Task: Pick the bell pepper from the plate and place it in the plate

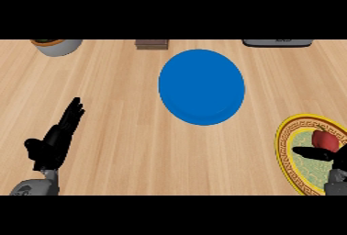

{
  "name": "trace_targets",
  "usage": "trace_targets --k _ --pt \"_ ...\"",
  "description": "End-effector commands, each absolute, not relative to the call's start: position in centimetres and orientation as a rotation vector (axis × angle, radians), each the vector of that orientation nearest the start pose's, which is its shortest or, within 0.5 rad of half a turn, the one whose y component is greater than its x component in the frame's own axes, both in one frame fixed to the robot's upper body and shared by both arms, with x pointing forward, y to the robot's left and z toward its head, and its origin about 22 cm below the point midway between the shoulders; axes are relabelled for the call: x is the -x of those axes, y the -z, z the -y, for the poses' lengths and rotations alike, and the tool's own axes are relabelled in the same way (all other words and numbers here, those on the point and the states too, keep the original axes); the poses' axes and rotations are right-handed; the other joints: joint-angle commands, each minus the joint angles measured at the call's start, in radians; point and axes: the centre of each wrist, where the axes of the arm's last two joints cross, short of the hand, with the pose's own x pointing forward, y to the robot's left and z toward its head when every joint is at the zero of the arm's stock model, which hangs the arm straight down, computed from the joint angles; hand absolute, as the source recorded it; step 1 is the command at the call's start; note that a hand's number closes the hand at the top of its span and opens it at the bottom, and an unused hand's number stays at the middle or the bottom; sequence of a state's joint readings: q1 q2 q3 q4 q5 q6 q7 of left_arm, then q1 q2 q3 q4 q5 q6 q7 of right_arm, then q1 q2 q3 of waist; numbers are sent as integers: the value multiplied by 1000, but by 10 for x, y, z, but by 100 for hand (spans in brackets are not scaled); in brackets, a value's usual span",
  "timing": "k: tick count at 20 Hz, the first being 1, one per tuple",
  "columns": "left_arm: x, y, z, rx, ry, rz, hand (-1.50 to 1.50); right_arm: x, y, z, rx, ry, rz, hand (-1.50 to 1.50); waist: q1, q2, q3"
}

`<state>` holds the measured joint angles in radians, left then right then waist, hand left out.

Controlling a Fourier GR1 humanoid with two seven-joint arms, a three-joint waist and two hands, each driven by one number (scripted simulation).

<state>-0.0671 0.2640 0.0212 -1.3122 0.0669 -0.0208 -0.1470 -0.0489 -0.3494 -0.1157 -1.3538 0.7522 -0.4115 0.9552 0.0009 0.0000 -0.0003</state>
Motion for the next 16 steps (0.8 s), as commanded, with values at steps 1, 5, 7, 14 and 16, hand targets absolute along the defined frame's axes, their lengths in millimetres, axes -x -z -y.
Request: trace_targets --k 1,5,7,14,16 --pt "-251 35 -304 -153 126 1524 0 -253 16 365 1199 90 532 -150 0 0 0" --pt "-253 17 -298 -145 140 1526 0 -265 24 355 1132 -11 617 150 5 0 1" --pt "-259 29 -312 -161 142 1523 0 -257 44 365 1152 -13 626 150 2 2 1" --pt "-241 8 -309 -153 146 1520 0 -253 28 369 1237 -34 675 150 5 -1 1" --pt "-252 17 -306 -149 146 1512 0 -265 27 356 1325 -61 700 150 4 0 0"
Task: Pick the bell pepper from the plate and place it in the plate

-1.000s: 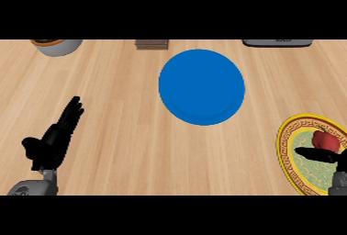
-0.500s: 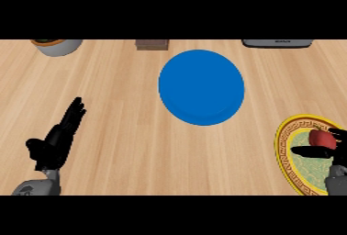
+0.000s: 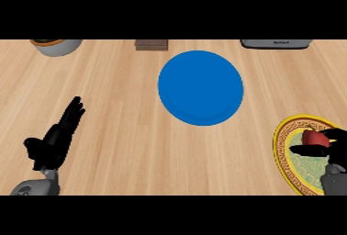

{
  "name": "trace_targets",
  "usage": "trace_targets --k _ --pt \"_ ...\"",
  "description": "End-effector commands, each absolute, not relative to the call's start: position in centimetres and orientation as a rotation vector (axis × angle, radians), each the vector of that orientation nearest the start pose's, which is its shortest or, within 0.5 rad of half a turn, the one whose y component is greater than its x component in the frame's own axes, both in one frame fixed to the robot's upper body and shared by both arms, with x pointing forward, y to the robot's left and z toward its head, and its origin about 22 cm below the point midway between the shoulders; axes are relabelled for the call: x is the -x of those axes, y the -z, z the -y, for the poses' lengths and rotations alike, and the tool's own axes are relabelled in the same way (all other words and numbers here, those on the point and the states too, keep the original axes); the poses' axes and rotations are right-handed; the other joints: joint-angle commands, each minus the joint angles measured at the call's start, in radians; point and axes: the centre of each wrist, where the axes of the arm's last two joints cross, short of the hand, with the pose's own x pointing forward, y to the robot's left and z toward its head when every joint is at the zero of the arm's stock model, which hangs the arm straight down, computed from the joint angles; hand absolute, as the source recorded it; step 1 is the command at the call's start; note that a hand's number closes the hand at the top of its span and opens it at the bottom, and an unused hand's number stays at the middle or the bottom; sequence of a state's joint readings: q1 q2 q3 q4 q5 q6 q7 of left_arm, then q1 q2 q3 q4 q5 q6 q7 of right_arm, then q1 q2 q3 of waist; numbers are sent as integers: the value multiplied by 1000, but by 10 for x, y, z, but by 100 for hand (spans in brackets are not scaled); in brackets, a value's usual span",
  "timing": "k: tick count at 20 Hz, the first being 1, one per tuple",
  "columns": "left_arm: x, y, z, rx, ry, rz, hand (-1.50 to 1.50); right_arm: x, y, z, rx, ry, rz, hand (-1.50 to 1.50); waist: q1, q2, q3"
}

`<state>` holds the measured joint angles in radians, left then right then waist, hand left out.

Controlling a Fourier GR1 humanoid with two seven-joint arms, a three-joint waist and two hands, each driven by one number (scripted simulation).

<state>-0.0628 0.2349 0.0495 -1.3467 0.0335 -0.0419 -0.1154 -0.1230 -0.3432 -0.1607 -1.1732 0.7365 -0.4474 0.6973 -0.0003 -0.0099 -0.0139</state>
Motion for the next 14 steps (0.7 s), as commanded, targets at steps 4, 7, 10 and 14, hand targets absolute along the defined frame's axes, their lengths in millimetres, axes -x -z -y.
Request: trace_targets --k 4,7,10,14 --pt "-247 23 -298 -165 121 1524 0 -240 47 263 1292 71 606 150 -6 -1 6" --pt "-250 19 -308 -187 135 1514 0 -210 75 232 1193 100 464 150 -27 0 2" --pt "-249 20 -307 -176 141 1513 0 -205 67 217 1263 103 509 150 -19 -1 2" --pt "-247 20 -311 -187 147 1497 0 -208 47 200 1320 83 583 150 -9 -7 1"
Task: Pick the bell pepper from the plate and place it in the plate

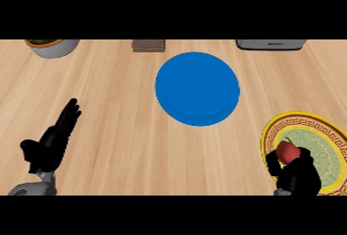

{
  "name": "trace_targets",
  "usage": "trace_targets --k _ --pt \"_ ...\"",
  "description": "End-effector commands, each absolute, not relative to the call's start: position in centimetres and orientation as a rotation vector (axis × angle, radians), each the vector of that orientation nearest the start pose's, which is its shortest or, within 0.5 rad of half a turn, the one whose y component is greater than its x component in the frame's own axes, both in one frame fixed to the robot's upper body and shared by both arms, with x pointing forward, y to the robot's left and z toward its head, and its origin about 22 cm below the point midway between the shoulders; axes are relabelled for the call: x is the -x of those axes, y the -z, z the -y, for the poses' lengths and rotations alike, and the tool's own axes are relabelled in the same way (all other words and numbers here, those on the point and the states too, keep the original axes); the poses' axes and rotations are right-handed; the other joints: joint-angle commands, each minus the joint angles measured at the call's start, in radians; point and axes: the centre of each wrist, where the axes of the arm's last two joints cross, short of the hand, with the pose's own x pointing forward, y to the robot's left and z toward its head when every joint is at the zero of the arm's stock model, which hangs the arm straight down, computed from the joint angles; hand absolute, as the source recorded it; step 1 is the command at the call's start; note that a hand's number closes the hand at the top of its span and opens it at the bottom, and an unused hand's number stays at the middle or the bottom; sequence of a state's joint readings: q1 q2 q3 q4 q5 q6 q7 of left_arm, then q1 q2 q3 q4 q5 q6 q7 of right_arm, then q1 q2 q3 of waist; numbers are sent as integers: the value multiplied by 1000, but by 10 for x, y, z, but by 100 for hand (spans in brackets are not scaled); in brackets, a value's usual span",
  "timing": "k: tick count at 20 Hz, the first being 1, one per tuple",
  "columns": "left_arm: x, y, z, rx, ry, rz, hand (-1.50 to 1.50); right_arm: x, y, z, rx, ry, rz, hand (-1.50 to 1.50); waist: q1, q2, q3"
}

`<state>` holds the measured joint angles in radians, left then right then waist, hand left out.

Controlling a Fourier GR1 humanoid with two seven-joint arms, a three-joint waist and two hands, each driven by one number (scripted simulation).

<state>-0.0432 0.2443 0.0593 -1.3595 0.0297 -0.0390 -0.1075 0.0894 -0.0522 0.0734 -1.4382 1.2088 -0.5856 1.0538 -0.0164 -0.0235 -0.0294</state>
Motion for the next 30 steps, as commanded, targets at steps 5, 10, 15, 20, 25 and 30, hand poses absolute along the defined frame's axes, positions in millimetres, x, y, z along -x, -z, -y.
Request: trace_targets --k 5,10,15,20,25,30 --pt "-245 27 -306 -179 134 1492 0 -212 24 181 1423 54 673 150 0 8 14" --pt "-244 23 -314 -187 139 1497 0 -223 -14 172 1602 81 770 150 -4 -1 14" --pt "-249 25 -299 -165 144 1489 0 -229 -50 147 1678 100 837 150 5 6 20" --pt "-251 21 -298 -143 159 1504 0 -234 -71 132 1735 80 851 150 31 12 24" --pt "-257 19 -294 -128 165 1518 0 -249 -101 124 1714 70 857 150 49 22 26" --pt "-268 8 -294 -127 188 1554 0 -284 -117 125 1691 105 851 150 78 36 28"
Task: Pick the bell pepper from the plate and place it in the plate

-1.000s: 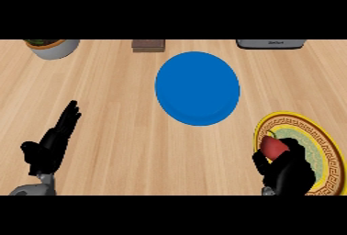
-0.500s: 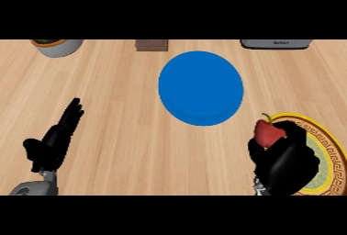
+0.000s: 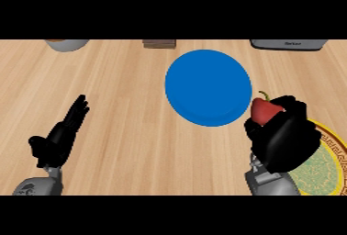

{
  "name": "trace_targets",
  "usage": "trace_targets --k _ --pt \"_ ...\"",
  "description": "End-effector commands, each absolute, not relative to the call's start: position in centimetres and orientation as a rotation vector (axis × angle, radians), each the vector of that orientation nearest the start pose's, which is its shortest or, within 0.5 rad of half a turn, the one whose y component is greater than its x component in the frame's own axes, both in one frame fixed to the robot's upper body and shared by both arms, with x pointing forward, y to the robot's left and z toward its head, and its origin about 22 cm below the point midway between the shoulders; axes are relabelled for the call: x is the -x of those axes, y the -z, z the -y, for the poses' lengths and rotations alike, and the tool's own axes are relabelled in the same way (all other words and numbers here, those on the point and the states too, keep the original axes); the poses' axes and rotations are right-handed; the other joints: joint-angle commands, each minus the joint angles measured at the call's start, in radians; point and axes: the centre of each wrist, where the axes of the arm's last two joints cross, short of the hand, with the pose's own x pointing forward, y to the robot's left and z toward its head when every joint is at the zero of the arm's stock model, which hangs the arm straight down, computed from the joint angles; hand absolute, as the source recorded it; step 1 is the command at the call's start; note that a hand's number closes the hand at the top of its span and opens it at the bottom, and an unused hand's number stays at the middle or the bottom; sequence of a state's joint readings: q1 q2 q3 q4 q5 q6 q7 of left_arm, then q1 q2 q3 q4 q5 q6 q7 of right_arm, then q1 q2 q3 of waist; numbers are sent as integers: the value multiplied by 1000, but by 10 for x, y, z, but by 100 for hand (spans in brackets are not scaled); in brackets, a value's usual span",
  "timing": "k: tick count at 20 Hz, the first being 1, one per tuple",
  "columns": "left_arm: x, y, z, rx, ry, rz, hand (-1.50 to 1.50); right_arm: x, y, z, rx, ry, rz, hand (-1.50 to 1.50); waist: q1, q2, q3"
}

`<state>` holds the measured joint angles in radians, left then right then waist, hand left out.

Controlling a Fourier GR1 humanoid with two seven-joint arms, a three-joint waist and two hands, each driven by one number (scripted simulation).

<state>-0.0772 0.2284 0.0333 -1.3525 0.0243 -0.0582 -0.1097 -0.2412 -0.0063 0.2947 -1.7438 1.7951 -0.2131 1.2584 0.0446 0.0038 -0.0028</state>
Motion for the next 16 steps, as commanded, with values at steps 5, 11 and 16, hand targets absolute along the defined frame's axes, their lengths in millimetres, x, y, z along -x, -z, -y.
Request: trace_targets --k 5,11,16 --pt "-273 13 -274 -77 190 1539 0 -318 -127 120 1687 94 840 150 37 16 2" --pt "-273 9 -278 -82 217 1539 0 -357 -126 129 1646 124 773 150 51 17 4" --pt "-276 8 -275 -93 211 1555 0 -370 -138 155 1612 367 828 -150 47 23 6"
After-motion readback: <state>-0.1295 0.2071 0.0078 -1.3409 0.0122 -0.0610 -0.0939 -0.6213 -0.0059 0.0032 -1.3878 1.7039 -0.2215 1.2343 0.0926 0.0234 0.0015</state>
